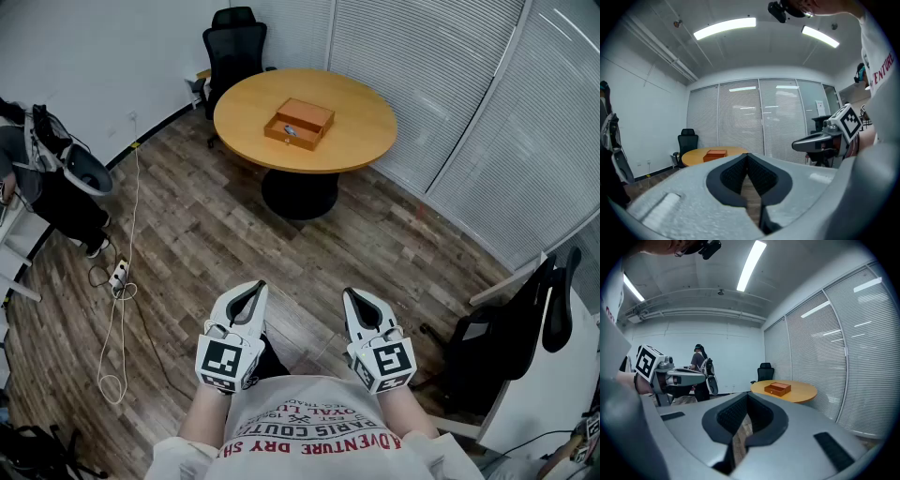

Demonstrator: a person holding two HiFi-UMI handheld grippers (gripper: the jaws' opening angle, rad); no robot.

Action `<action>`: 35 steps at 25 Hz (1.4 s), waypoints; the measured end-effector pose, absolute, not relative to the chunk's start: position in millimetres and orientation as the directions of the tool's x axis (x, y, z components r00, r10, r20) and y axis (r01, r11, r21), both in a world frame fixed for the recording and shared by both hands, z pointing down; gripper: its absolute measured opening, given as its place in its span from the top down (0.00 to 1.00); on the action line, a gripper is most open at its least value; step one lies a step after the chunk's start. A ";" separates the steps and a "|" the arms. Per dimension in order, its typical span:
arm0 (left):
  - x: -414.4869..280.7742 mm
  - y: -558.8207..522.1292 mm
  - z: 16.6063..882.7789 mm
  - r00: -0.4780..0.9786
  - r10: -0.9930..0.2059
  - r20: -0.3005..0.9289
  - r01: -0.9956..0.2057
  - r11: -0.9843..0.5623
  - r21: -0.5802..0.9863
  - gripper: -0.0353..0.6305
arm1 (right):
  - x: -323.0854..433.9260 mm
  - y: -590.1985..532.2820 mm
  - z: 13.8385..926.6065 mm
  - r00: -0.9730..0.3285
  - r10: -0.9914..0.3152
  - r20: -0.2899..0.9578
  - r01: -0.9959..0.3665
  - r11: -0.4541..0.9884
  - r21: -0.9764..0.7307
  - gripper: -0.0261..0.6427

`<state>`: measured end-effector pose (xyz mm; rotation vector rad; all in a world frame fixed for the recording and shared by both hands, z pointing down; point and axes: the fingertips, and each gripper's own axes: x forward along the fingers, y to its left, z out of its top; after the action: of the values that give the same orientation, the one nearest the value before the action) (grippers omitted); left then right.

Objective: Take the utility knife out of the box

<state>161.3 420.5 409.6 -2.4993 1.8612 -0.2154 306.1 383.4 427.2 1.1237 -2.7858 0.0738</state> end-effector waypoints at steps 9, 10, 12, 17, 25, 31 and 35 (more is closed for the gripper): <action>154.1 425.2 408.7 0.277 -0.956 0.095 -0.956 -0.284 -0.078 0.95 | 298.2 384.5 431.9 -0.718 -0.679 0.155 -0.688 0.725 -0.014 0.95; 152.7 425.5 410.2 0.274 -0.957 0.099 -0.956 -0.282 -0.077 0.95 | 297.3 383.9 434.0 -0.720 -0.676 0.156 -0.687 0.726 -0.026 0.95; 150.0 426.3 414.8 0.266 -0.958 0.108 -0.959 -0.274 -0.067 0.95 | 295.8 383.1 440.1 -0.724 -0.670 0.164 -0.684 0.728 -0.047 0.95; 139.9 424.9 429.4 0.241 -0.961 0.136 -0.968 -0.248 -0.035 0.95 | 288.4 378.2 458.6 -0.730 -0.653 0.201 -0.676 0.733 -0.076 0.95; 103.8 397.0 446.0 0.234 -0.960 0.156 -0.972 -0.232 0.033 0.95 | 250.8 343.5 478.6 -0.741 -0.623 0.251 -0.661 0.743 -0.105 0.95; 45.8 338.9 442.3 0.221 -0.966 0.132 -0.975 -0.217 0.048 0.95 | 201.3 287.9 478.2 -0.730 -0.627 0.271 -0.667 0.741 -0.082 0.95; 8.9 297.1 433.8 0.237 -0.965 0.113 -0.971 -0.233 0.050 0.95 | 168.0 247.6 471.5 -0.708 -0.644 0.288 -0.686 0.725 -0.066 0.95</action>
<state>8.9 297.1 433.8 -2.5542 2.0083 -0.0944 168.0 247.6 471.5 1.0538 -2.6841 0.2460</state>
